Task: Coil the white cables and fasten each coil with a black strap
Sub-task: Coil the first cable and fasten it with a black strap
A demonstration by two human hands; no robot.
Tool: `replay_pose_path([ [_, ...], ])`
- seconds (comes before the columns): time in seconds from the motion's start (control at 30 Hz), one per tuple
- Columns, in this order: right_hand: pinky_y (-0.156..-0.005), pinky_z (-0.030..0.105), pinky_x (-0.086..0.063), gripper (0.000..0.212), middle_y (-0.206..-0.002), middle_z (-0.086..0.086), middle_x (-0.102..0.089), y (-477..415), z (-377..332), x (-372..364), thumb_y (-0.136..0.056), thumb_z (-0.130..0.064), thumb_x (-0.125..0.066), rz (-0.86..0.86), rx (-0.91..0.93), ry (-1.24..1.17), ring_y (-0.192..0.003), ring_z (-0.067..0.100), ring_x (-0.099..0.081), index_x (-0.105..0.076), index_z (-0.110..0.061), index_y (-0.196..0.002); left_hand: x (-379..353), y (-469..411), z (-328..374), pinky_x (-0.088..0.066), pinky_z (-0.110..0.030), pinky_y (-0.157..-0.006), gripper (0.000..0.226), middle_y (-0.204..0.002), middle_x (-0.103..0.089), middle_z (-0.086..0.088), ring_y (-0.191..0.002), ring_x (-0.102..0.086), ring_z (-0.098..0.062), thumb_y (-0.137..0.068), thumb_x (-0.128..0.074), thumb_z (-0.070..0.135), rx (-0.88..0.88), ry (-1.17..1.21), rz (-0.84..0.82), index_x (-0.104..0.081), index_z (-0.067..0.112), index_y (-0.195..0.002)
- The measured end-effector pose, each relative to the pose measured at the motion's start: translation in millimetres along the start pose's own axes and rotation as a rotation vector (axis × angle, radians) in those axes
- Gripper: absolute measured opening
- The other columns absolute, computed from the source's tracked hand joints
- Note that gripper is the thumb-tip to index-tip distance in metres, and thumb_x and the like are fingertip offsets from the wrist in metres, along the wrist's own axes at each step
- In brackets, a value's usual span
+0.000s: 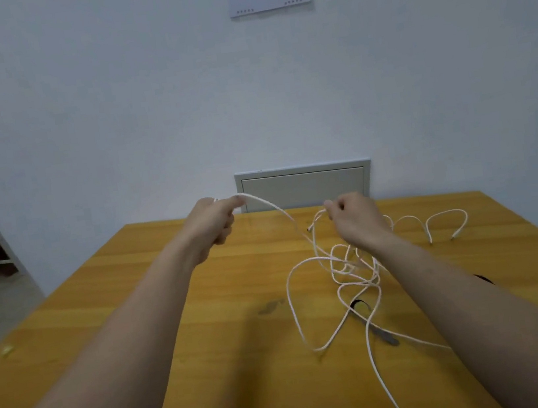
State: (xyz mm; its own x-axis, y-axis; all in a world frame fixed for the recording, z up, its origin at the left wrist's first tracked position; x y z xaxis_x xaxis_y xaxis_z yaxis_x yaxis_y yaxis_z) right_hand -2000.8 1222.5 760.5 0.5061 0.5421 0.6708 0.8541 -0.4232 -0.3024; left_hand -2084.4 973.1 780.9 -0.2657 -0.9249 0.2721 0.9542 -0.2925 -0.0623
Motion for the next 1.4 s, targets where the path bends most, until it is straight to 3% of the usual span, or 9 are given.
replay_pose_path([
  [0.13,-0.069,0.037,-0.041,0.046,-0.086,0.021,-0.069,-10.6,16.6,20.4,-0.108,-0.029,-0.041,0.116,-0.134,-0.104,-0.084,0.037,-0.063,-0.069,0.004,-0.093,9.6,-4.9,18.3,-0.016,-0.027,-0.044,0.051,-0.052,-0.023,0.009,-0.043,-0.019,-0.013,-0.097,-0.062,0.041,0.094,0.305,0.056,-0.031,0.029,-0.059],
  [0.27,-0.064,0.042,-0.049,0.042,-0.072,0.013,-0.058,-23.0,25.6,27.2,-0.105,-0.036,-0.042,0.068,-0.288,-0.369,-0.063,0.031,-0.057,-0.062,-0.007,-0.081,12.7,-9.0,45.8,-0.014,-0.025,-0.038,0.054,-0.053,-0.021,0.008,-0.04,-0.016,-0.012,-0.097,-0.059,0.039,0.161,0.517,0.091,-0.033,0.028,-0.051],
  [0.37,-0.058,0.034,-0.042,0.041,-0.06,0.007,-0.05,-32.1,18.2,37.7,-0.103,-0.043,-0.048,0.002,-0.328,-0.54,-0.056,0.026,-0.052,-0.049,-0.017,-0.07,16.7,-14.6,68.3,-0.014,-0.024,-0.038,0.046,-0.052,-0.047,0.008,-0.037,-0.019,-0.01,-0.099,-0.052,0.04,0.191,0.744,0.124,-0.032,0.026,-0.06],
  [0.5,-0.064,0.033,-0.041,0.049,-0.069,0.005,-0.055,-32.5,-11.4,60.1,-0.099,-0.058,-0.051,-0.168,-0.155,-0.458,-0.065,0.023,-0.062,-0.05,-0.018,-0.071,28.3,-21.7,96.2,-0.014,-0.022,-0.039,0.048,-0.094,-0.08,-0.002,-0.036,-0.017,-0.009,-0.103,-0.041,0.043,0.153,0.918,0.18,-0.033,0.023,-0.06],
  [0.73,-0.059,0.03,-0.055,0.053,-0.094,0.016,-0.077,1.3,-47.9,56.9,-0.101,-0.063,-0.042,-0.631,-0.063,-0.158,-0.081,0.037,-0.077,-0.045,-0.012,-0.086,-3.1,-8.2,109.8,-0.016,-0.021,-0.035,0.053,-0.1,-0.077,-0.022,-0.033,-0.017,-0.007,-0.104,-0.037,0.057,0.043,0.357,0.062,-0.049,0.014,-0.076],
  [0.87,-0.059,0.037,-0.062,0.04,-0.099,0.023,-0.074,6.9,-62.1,52.4,-0.109,-0.044,-0.039,-0.555,-0.05,-0.452,-0.079,0.046,-0.075,-0.048,-0.006,-0.098,-53.4,8.7,84.6,-0.02,-0.025,-0.044,0.065,-0.099,-0.077,-0.02,-0.04,-0.025,-0.009,-0.098,-0.044,0.066,0.022,-0.115,-0.096,-0.067,0.006,-0.096],
  [1.03,-0.084,0.046,-0.063,0.04,-0.104,0.029,-0.071,-2.4,-79.1,65.7,-0.111,-0.031,-0.04,-0.37,0.019,-0.99,-0.089,0.039,-0.075,-0.053,0.0,-0.088,-70.3,18.9,82.7,-0.022,-0.024,-0.042,0.068,-0.077,-0.063,-0.016,-0.044,-0.026,-0.014,-0.083,-0.069,0.066,-0.11,-0.204,-0.309,-0.072,-0.001,-0.093],
  [1.23,-0.092,0.049,-0.059,0.052,-0.115,0.011,-0.059,9.4,-77.9,60.1,-0.095,-0.058,-0.059,-0.257,0.082,-0.698,-0.097,0.024,-0.067,-0.052,-0.013,-0.119,-56.5,24.5,100.7,-0.025,-0.021,-0.04,0.04,-0.056,-0.046,0.001,-0.044,-0.033,-0.013,-0.096,-0.068,0.039,-0.151,-0.254,-0.135,-0.06,0.012,-0.068],
  [1.4,-0.088,0.055,-0.059,0.075,-0.139,0.013,-0.056,67.2,-44.1,6.8,-0.072,-0.074,-0.064,-0.989,-0.126,-0.308,-0.111,0.037,-0.069,-0.049,-0.034,-0.133,-16.7,19.4,111.0,-0.021,-0.017,-0.039,0.029,-0.062,-0.045,0.001,-0.037,-0.033,-0.009,-0.101,-0.052,0.027,-0.129,0.083,0.264,-0.051,0.019,-0.073],
])
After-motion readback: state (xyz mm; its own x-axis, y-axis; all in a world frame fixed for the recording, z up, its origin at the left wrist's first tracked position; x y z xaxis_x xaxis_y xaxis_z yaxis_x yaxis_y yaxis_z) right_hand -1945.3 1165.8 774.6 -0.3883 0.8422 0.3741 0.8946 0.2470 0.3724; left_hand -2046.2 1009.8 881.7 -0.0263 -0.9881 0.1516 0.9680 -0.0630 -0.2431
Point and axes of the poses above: each hand's wrist, its own y-axis away from the middle knuckle, its own x-axis out of the back of the hand, z = x × y, the point moved 5 cm from there along -y, towards the middle knuckle
